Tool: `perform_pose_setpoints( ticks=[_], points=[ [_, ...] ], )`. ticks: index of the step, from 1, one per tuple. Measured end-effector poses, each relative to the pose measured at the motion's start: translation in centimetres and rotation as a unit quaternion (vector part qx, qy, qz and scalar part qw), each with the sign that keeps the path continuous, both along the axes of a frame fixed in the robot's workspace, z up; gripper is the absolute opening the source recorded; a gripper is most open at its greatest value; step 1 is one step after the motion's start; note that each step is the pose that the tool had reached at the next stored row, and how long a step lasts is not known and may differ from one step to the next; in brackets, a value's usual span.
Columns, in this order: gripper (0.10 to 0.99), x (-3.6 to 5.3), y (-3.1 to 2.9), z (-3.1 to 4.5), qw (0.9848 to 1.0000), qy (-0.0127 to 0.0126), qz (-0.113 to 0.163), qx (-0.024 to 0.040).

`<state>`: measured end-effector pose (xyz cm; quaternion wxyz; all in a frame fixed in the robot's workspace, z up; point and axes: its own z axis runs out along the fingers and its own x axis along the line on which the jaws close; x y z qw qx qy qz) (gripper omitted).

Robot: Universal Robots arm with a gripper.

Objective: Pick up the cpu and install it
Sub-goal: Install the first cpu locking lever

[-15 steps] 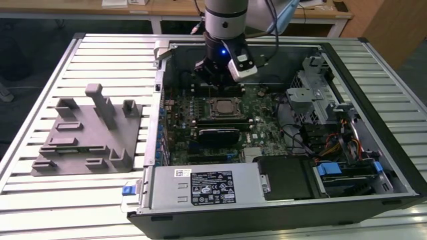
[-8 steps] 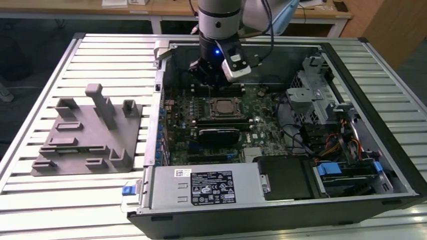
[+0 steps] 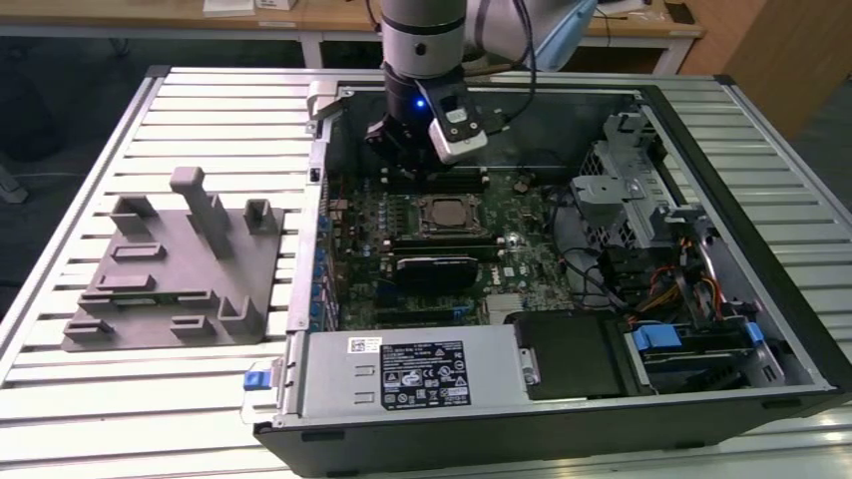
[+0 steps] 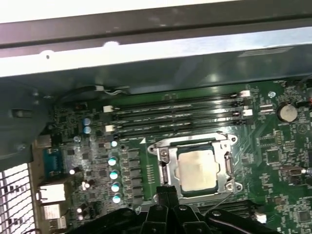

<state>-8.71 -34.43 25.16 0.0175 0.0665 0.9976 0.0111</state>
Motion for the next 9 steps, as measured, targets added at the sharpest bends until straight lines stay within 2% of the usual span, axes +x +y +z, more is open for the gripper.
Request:
perform_pose_setpoints(
  ticks=[4, 6, 7, 9],
  points=[
    [0.106, -0.73, 0.00, 0.00, 1.0000, 0.0000, 0.000, 0.0001],
    [0.106, -1.11, 0.00, 0.00, 1.0000, 0.0001, 0.000, 0.0024],
    [0.106, -1.25, 0.00, 0.00, 1.0000, 0.0000, 0.000, 0.0067],
    [0.106, -1.45, 0.00, 0.00, 0.9998, 0.0000, 0.000, 0.0210]
  ],
)
